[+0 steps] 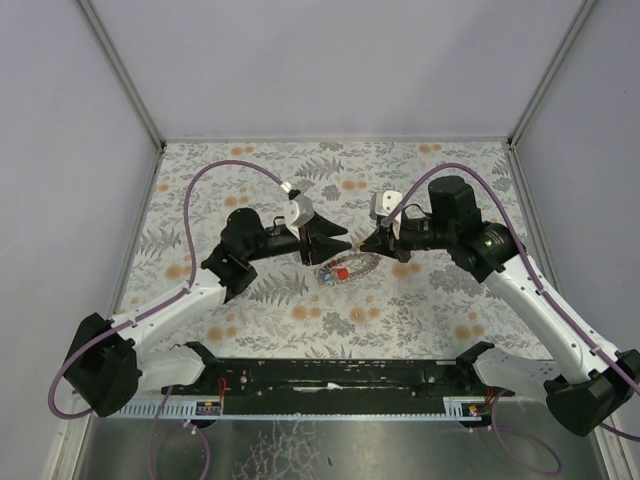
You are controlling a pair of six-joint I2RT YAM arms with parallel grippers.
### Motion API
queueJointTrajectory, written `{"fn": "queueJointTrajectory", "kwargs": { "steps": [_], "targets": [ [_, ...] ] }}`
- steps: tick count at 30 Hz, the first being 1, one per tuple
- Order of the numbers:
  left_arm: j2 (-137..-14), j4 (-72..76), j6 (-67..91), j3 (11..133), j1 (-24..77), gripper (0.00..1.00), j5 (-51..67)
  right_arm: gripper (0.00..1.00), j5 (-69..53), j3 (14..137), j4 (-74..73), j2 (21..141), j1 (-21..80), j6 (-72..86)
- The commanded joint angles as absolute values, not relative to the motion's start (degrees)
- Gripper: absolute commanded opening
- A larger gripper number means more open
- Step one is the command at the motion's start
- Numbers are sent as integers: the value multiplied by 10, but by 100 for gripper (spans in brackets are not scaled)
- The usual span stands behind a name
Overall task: Remove the keys from the keyring
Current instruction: Remove the key from the keyring.
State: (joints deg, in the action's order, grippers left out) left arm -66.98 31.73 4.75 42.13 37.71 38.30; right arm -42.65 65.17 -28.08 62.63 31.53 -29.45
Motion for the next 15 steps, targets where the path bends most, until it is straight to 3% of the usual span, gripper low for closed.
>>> {"fn": "queueJointTrajectory", "kwargs": {
  "steps": [1,15],
  "targets": [
    [-695,274,10,443,360,36,481,0,-454,687,-264,615,310,-306],
    [-742,340,87,450,354,35,537,0,-460,684,-268,611,309,-316]
  ]
}}
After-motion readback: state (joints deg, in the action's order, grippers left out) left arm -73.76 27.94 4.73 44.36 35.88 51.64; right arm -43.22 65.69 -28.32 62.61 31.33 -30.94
